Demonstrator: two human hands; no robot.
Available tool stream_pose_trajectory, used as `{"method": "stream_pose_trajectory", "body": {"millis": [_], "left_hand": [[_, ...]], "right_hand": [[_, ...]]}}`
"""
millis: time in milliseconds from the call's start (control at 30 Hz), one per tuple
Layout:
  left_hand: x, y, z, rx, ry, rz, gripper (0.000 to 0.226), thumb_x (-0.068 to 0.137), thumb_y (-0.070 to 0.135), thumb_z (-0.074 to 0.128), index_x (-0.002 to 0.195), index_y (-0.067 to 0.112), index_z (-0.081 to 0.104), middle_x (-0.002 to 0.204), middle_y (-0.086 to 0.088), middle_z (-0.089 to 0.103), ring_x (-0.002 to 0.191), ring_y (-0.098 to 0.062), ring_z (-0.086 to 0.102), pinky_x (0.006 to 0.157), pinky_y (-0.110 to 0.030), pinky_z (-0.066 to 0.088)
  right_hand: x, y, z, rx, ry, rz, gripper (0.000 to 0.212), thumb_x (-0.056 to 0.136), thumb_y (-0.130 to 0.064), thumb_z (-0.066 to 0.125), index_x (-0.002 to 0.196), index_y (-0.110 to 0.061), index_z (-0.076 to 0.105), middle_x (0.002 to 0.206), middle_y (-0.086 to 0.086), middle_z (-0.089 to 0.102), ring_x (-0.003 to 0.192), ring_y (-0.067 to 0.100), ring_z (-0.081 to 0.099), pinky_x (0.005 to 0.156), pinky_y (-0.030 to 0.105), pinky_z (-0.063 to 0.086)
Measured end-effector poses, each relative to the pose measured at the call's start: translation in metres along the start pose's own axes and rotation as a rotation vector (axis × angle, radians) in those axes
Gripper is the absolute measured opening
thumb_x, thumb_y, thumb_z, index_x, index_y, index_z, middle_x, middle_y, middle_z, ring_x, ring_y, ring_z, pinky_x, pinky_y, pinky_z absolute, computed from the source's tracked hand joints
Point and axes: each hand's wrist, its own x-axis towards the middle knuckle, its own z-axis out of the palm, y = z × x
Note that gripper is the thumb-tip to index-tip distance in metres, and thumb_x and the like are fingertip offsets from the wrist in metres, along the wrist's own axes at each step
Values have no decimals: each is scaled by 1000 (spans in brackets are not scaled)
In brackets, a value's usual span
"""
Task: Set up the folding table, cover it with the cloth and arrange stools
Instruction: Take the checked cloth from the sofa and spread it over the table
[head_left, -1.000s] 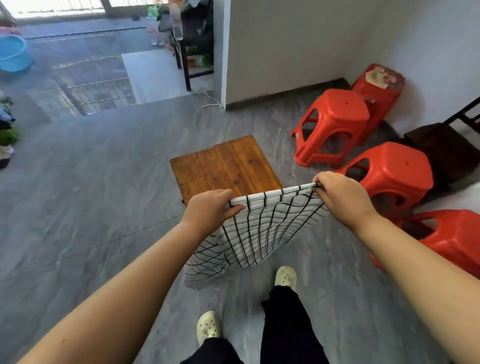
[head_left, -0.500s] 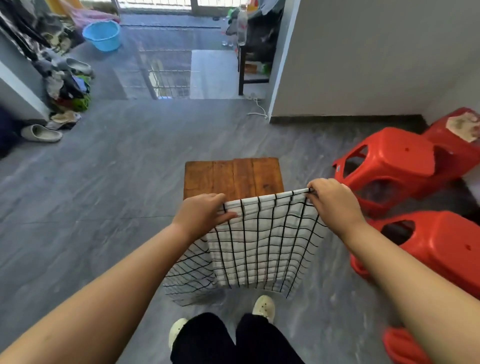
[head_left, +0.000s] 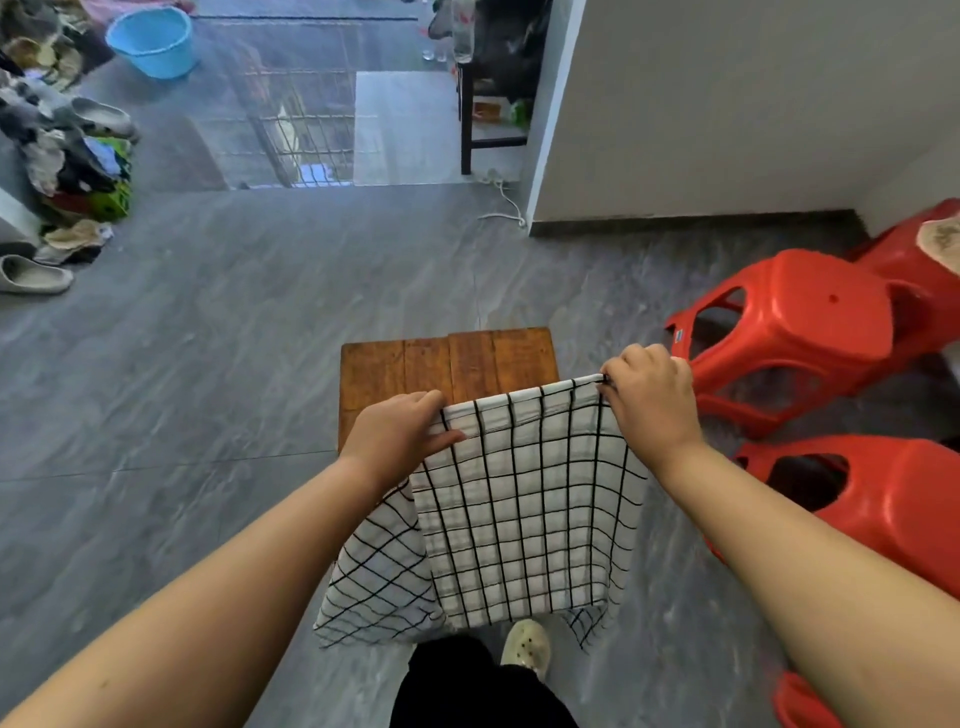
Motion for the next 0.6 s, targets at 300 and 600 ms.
{"method": "stream_pose_trajectory", "body": {"millis": [300, 600], "left_hand": [[66, -56, 52, 63, -64, -18, 31, 81, 44, 66, 77, 18, 48, 64, 9, 49, 55, -14, 49, 41, -16, 15], [130, -104, 139, 143, -74, -69, 41, 70, 41, 76, 72, 21, 40, 57, 9, 50, 48, -15, 51, 40, -12, 8]], "right_hand": [[49, 6, 82, 163, 44, 109, 12, 75, -15, 73, 78, -12, 62, 78, 7, 47, 72, 28, 47, 58, 35, 38], [98, 25, 213, 441, 1, 271, 5, 81, -10, 68, 85, -13, 66, 83, 3, 47, 78, 22, 50, 53, 30, 39]]}}
